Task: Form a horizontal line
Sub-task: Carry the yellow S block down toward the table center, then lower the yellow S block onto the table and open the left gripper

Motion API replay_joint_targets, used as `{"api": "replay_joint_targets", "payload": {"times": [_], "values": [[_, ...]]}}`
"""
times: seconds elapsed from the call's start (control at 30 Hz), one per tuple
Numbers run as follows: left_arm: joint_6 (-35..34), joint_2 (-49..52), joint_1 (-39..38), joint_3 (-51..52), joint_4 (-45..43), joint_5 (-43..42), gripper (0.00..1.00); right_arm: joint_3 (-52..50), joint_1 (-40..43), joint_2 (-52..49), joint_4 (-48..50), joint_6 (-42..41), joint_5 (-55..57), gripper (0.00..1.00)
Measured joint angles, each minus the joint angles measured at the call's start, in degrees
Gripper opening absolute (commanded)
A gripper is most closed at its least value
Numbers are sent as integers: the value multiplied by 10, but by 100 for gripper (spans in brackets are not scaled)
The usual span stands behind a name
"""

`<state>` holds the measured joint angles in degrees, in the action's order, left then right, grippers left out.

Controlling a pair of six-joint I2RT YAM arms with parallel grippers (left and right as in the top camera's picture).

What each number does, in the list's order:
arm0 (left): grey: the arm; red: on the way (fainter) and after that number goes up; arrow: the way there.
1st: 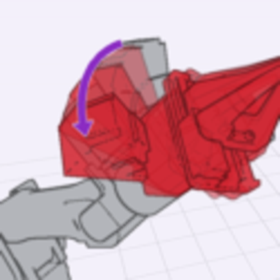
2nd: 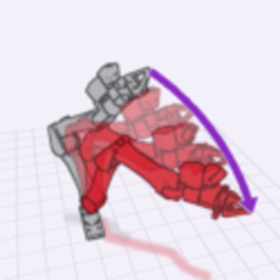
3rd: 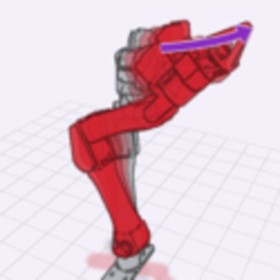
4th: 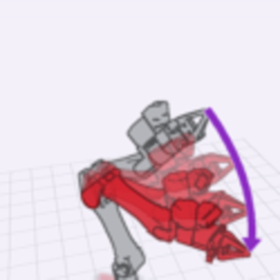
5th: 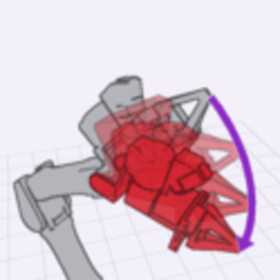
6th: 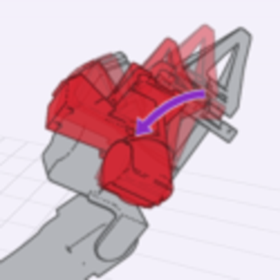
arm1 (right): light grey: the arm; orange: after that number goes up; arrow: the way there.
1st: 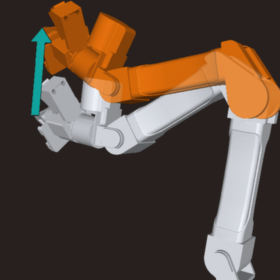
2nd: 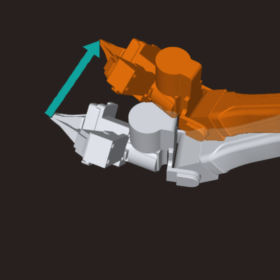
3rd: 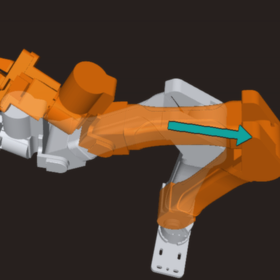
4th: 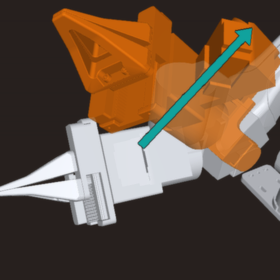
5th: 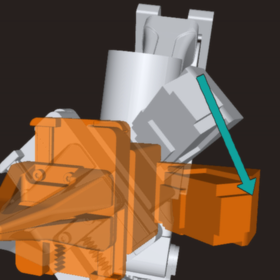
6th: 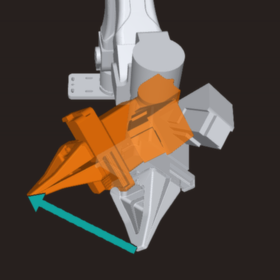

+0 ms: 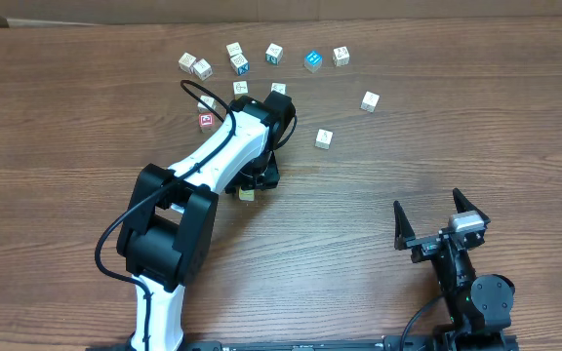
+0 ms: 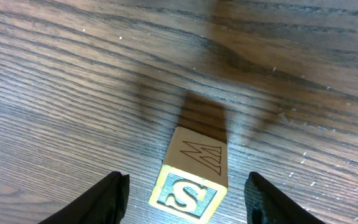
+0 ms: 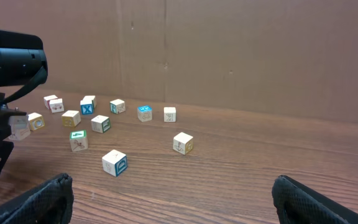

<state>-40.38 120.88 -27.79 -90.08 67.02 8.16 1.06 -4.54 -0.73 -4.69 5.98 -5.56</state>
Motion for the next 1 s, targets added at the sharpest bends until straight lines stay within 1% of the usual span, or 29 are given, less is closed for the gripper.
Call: {"api": "replay_joint_targets", "payload": {"times": [0.4, 1.0], "values": [[0, 0, 0, 0, 0, 0, 64, 0, 0, 0, 0, 0, 0, 100], [0, 0, 0, 0, -7, 0, 68, 0, 0, 0, 0, 0, 0, 100]]}}
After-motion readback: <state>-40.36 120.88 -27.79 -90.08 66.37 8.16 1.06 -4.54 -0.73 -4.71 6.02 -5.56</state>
